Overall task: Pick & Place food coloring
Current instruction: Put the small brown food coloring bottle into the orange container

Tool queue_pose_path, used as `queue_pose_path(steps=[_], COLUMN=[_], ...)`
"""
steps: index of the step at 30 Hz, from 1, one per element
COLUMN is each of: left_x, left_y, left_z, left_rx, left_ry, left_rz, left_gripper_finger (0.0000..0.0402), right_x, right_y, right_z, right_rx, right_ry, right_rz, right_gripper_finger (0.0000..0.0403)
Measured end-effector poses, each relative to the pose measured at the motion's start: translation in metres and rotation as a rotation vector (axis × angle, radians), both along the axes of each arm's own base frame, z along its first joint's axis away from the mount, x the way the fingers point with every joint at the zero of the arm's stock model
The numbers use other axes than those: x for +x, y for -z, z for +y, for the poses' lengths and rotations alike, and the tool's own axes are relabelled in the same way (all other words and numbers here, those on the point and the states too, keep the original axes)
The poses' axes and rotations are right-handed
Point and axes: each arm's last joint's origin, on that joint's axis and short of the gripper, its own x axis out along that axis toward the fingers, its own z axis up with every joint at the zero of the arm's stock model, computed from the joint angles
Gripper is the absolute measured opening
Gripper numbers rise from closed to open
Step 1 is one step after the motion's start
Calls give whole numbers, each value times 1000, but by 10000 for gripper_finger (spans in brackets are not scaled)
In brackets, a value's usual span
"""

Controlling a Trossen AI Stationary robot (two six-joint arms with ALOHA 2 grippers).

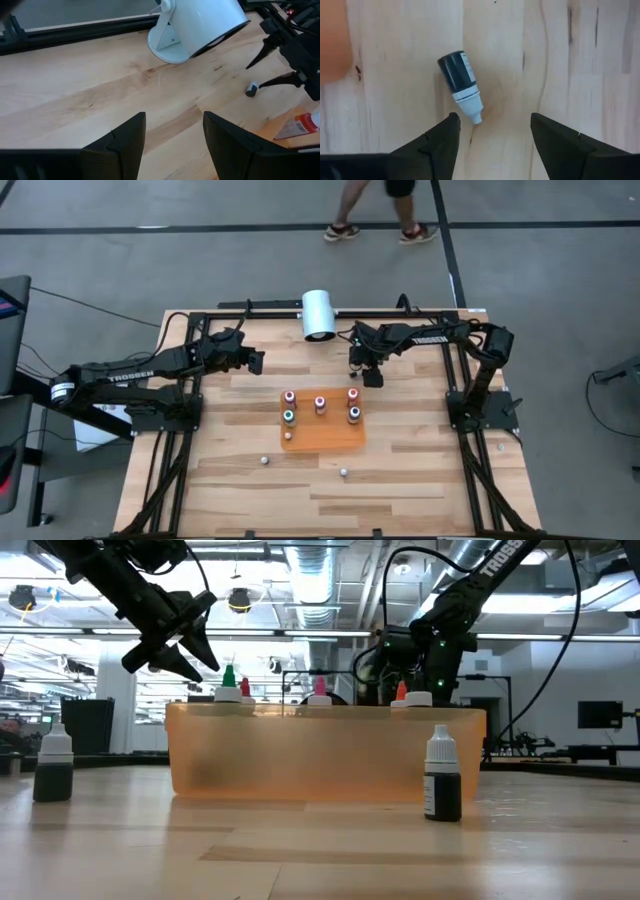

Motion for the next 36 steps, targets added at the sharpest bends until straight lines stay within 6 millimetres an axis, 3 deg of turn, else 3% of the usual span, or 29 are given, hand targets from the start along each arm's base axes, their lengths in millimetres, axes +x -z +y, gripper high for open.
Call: queue_pose_path(steps=[13,20,30,36], left_x=[0,0,0,0], left_y=[0,0,0,0], left_z=[0,0,0,0], left_rx=[0,1,0,1], left_ry=[-1,-1,0,-1], left_rz=[0,0,-1,0], left_gripper_finger=[190,190,190,190], right_x=[4,9,15,15], right_y=[0,17,16,16], right_z=[8,6,0,1], right_rx=[35,70,79,77], right_ry=[-105,-104,-96,-96], right_rz=[-25,23,29,32], right_gripper_finger=[232,232,231,201])
